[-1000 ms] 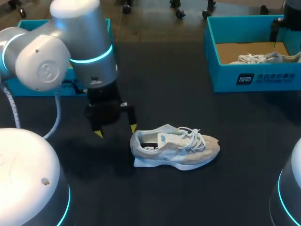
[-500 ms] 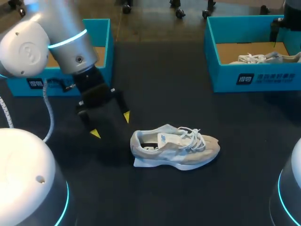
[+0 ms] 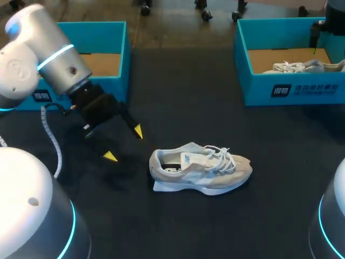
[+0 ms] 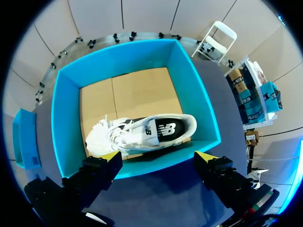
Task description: Take the shoe out of the shoebox, open the shoe tongue, remove and reinsert the insole, then place the shoe into the shoebox
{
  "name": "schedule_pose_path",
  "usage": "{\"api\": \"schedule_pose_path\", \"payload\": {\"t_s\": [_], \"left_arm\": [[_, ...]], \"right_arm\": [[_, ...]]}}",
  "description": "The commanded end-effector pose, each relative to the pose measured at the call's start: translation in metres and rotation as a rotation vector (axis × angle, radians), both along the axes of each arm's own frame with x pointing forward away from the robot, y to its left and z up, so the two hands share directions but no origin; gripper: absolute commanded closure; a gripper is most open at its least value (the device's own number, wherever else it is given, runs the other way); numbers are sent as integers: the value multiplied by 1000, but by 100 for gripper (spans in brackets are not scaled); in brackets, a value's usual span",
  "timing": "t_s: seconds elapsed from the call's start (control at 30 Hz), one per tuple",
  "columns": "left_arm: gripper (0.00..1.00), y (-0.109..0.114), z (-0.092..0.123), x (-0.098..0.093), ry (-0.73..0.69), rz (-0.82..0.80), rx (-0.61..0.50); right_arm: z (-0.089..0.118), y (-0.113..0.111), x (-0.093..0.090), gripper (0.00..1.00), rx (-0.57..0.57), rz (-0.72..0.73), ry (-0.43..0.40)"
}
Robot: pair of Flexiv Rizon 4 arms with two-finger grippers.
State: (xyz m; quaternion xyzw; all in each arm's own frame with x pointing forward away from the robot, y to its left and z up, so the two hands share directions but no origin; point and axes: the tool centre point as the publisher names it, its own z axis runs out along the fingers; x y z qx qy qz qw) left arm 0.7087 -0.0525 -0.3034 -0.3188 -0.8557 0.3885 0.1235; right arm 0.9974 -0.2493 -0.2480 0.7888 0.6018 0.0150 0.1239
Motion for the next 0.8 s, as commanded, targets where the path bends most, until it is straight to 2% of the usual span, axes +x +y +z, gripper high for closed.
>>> {"api": "schedule_pose_path", "payload": {"t_s": [0.03, 0.3, 0.57, 0.8], "left_arm": [[0, 7, -9, -3, 202, 276, -273], [0, 13, -17, -5, 223, 373, -353], [0, 17, -30, -19, 268, 394, -355], [0, 25, -48, -26, 217, 492, -387]], "right_arm": [[0, 0, -1, 0, 0, 0, -2], [0, 0, -1, 0, 0, 0, -2], [0, 0, -1, 0, 0, 0, -2], [0, 0, -1, 0, 0, 0, -2]]}}
